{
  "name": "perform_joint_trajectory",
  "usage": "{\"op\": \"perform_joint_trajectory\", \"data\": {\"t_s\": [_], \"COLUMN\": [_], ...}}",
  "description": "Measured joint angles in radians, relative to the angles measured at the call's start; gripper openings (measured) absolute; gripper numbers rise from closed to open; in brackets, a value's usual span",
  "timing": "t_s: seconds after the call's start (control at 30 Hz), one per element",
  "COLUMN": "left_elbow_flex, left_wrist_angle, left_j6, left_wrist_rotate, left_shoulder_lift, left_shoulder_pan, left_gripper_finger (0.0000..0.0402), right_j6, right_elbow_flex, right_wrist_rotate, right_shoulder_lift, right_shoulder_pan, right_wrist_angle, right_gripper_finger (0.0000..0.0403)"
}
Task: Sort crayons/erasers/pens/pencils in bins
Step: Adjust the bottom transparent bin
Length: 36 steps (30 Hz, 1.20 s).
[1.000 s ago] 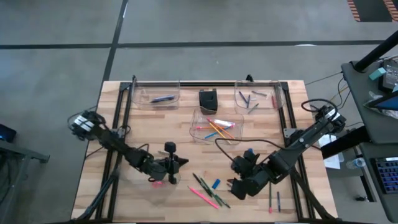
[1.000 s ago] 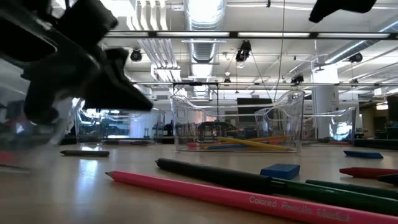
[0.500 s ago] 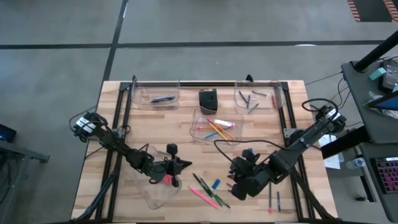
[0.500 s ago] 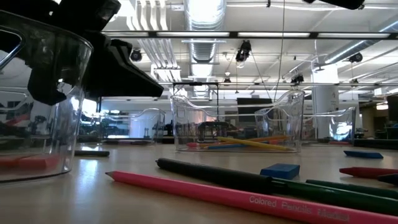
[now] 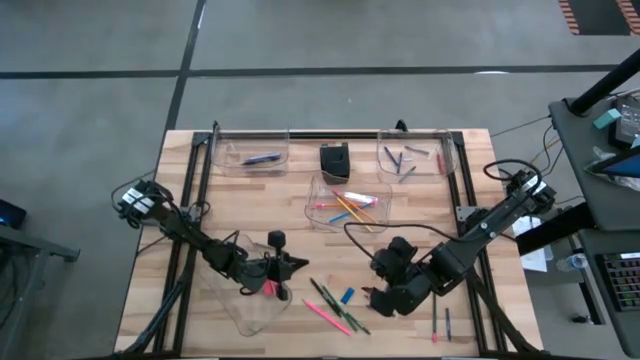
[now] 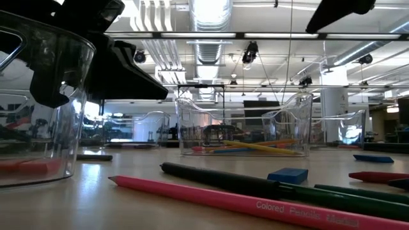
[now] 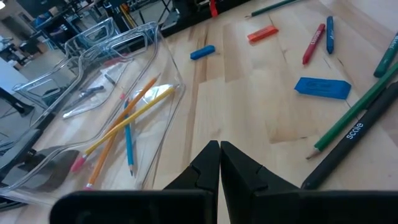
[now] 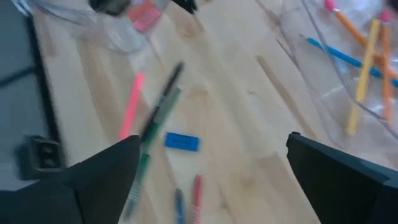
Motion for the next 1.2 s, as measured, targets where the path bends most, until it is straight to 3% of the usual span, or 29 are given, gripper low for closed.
{"op": "perform_joint_trajectory", "data": {"t_s": [0.1, 0.23, 0.37, 0.57, 0.63, 0.73, 0.8, 0.87, 1.0, 1.03, 1.07, 1.2], "left_elbow_flex": [0.0, 0.0, 0.0, 0.0, 0.0, 0.0, 0.0, 0.0, 0.0, 0.0, 0.0, 0.0], "left_wrist_angle": [0.0, 0.0, 0.0, 0.0, 0.0, 0.0, 0.0, 0.0, 0.0, 0.0, 0.0, 0.0], "left_j6": [0.0, 0.0, 0.0, 0.0, 0.0, -0.001, -0.001, 0.0, -0.001, -0.001, -0.001, -0.001], "left_wrist_rotate": [-0.001, -0.003, -0.003, -0.003, -0.003, -0.003, -0.003, -0.003, -0.003, -0.003, -0.003, -0.002], "left_shoulder_lift": [0.0, -0.001, -0.001, -0.001, -0.001, -0.002, -0.002, -0.002, -0.002, -0.002, -0.002, -0.002], "left_shoulder_pan": [0.0, 0.0, 0.0, 0.0, 0.0, 0.0, 0.0, 0.0, 0.0, 0.0, 0.0, 0.0], "left_gripper_finger": [0.0, 0.0, 0.0, 0.0, 0.0, 0.0, 0.0, 0.0, 0.0, 0.0, 0.0, 0.0], "right_j6": [0.024, 0.107, 0.114, -0.011, -0.051, -0.051, -0.052, -0.045, -0.011, 0.0, 0.021, 0.026], "right_elbow_flex": [-0.001, -0.001, -0.001, -0.001, -0.001, -0.002, -0.003, -0.003, -0.004, -0.004, -0.005, -0.005], "right_wrist_rotate": [-0.007, -0.033, -0.039, -0.084, -0.088, -0.084, -0.076, -0.056, -0.032, -0.026, -0.012, -0.01], "right_shoulder_lift": [-0.006, -0.022, -0.037, -0.029, -0.024, -0.019, -0.014, -0.01, -0.01, -0.01, -0.012, -0.012], "right_shoulder_pan": [-0.012, -0.024, -0.024, -0.024, -0.024, -0.024, -0.024, -0.024, -0.024, -0.024, -0.024, -0.025], "right_wrist_angle": [-0.044, -0.025, -0.007, 0.048, 0.05, 0.033, 0.033, 0.03, -0.004, -0.028, -0.046, -0.032], "right_gripper_finger": [0.0394, 0.0345, 0.0241, 0.0038, 0.0025, 0.0051, 0.0093, 0.0158, 0.0346, 0.0372, 0.0383, 0.0349]}}
